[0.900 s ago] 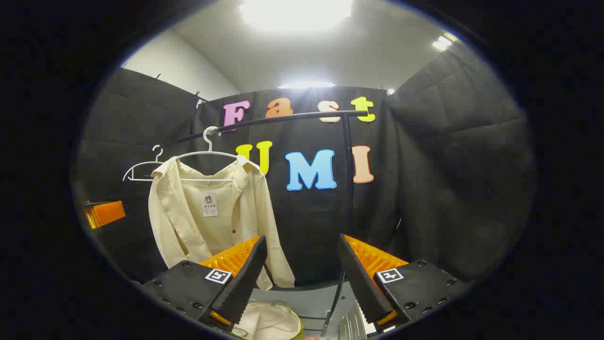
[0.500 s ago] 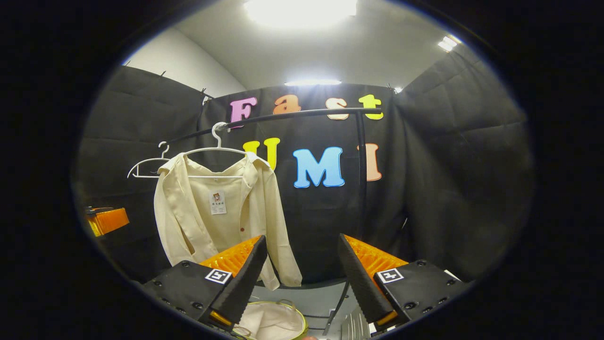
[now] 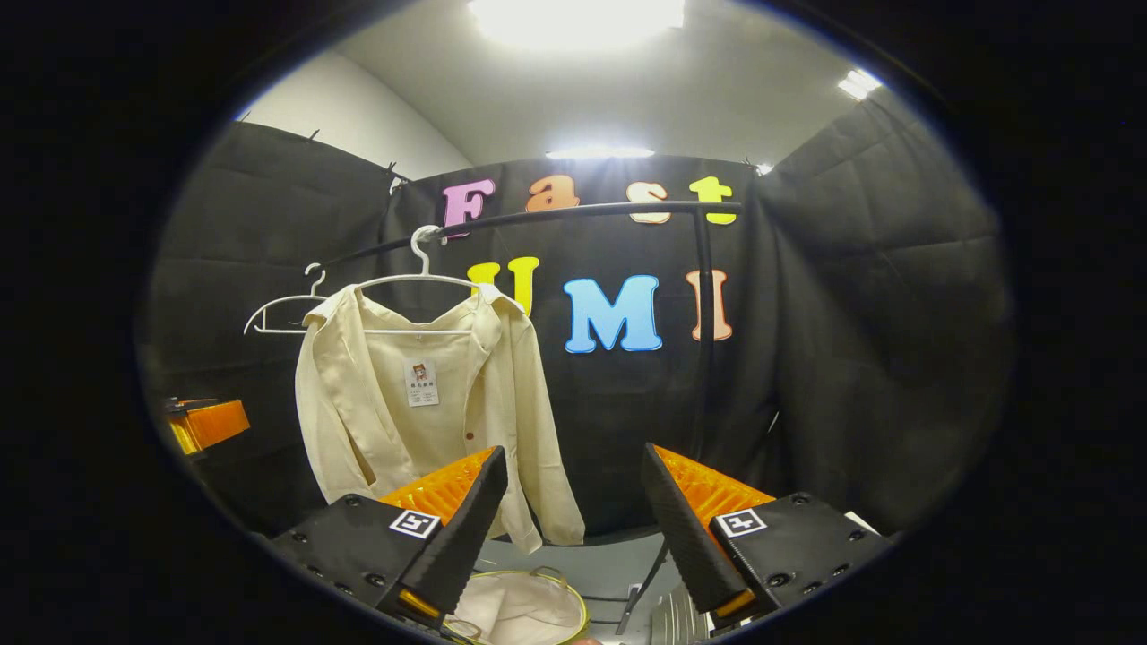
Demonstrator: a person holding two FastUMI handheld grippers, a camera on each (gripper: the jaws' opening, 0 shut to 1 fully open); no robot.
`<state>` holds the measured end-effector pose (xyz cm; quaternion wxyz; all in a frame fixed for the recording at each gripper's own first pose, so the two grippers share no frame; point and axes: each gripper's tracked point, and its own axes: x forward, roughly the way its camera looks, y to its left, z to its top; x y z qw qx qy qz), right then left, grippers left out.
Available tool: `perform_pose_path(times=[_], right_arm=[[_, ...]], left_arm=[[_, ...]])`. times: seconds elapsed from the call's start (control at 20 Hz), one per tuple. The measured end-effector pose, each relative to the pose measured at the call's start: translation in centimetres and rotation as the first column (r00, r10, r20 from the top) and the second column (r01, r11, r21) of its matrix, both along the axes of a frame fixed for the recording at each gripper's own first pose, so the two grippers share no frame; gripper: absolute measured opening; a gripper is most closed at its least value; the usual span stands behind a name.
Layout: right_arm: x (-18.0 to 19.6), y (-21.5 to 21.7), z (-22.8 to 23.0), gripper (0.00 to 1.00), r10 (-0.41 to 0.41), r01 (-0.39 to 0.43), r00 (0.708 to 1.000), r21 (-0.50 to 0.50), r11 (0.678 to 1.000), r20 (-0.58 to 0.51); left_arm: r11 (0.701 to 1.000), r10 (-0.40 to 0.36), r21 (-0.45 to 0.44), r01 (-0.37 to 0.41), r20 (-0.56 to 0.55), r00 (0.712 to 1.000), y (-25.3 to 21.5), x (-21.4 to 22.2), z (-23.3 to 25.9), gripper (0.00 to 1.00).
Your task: Grasp the clothes on the hanger with both hands and then place them into the laundry hamper below.
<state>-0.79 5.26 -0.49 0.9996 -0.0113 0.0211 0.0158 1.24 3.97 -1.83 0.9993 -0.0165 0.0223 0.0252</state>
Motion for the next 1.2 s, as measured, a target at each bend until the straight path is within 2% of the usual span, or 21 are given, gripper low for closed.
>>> perform_pose_path(times=[0.3,0.55,0.8,0.95,1.2], right_arm=[[0.0,-0.3,0.3,0.95,-0.019,0.019,1.0,-0.001,1.0,-0.008],[2.0,-1.0,-1.0,0.95,-0.023,0.024,0.998,0.016,1.0,-0.051],[6.5,-0.2,-1.2,0.92,0.015,-0.013,0.999,0.045,0.999,-0.042],[9.6,-0.2,-0.9,0.96,0.032,-0.031,0.999,0.056,0.998,-0.023],[13.9,-0.7,-0.7,0.96,0.059,-0.059,0.998,0.04,0.997,0.005]], left_arm=[[0.999,0.025,-0.021,-0.026,-0.032,0.999,0.7,1.4,-0.7,0.94],[0.993,0.067,-0.099,-0.071,-0.05,0.996,0.2,4.6,-0.1,0.94],[0.995,0.096,-0.01,-0.096,-0.026,0.995,0.0,9.1,2.8,0.94],[0.99,0.136,0.034,-0.136,-0.001,0.991,0.0,12.4,4.0,0.94],[0.973,0.233,-0.002,-0.233,-0.006,0.973,0.4,18.2,3.8,0.94]])
